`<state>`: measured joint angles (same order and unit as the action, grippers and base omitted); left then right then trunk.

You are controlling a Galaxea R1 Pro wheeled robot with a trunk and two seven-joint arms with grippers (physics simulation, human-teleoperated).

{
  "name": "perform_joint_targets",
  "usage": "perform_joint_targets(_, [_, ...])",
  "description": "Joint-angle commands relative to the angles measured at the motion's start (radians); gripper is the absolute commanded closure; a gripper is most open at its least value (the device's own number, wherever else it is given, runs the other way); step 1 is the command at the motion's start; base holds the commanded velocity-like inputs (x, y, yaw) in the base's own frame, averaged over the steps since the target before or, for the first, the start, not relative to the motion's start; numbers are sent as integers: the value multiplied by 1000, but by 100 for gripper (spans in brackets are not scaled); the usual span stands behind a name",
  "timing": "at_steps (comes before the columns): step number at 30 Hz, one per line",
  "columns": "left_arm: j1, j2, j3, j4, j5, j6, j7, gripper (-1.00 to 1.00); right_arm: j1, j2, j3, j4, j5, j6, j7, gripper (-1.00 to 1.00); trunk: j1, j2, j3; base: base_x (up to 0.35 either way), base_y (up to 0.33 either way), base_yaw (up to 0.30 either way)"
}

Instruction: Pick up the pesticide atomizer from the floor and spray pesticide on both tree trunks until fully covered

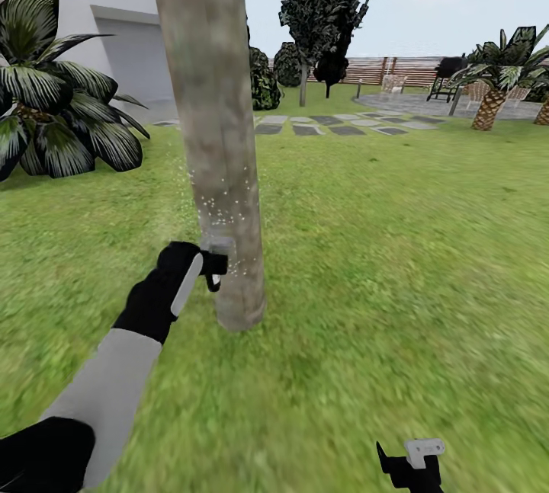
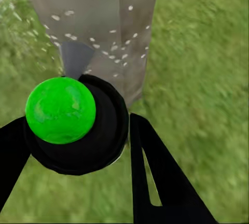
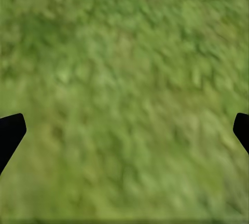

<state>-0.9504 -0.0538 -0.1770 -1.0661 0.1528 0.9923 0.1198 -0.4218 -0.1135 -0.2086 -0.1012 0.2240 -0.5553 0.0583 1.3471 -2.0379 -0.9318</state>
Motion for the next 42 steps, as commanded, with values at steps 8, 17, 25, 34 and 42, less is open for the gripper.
perform_joint_targets(8, [36,3,2,203,-4,-185,1,100,0,0,0,0,0,0,1,-100,0,0,0,0,0,0])
perform_joint_targets(17, [102,15,8,220,-20,-258,38,100,0,-2,0,0,0,0,2,-100,0,0,0,0,0,0])
perform_joint_targets(25, [183,17,9,210,-17,-300,143,100,0,-1,0,0,-1,0,3,-100,0,0,0,5,0,0])
perform_joint_targets(34, [250,9,7,222,-18,-405,156,100,0,0,0,0,-2,0,3,-100,0,0,0,159,-192,11])
perform_joint_targets(42, [282,7,10,222,-11,-409,201,100,0,0,0,0,-2,0,3,-100,0,0,0,31,-275,247])
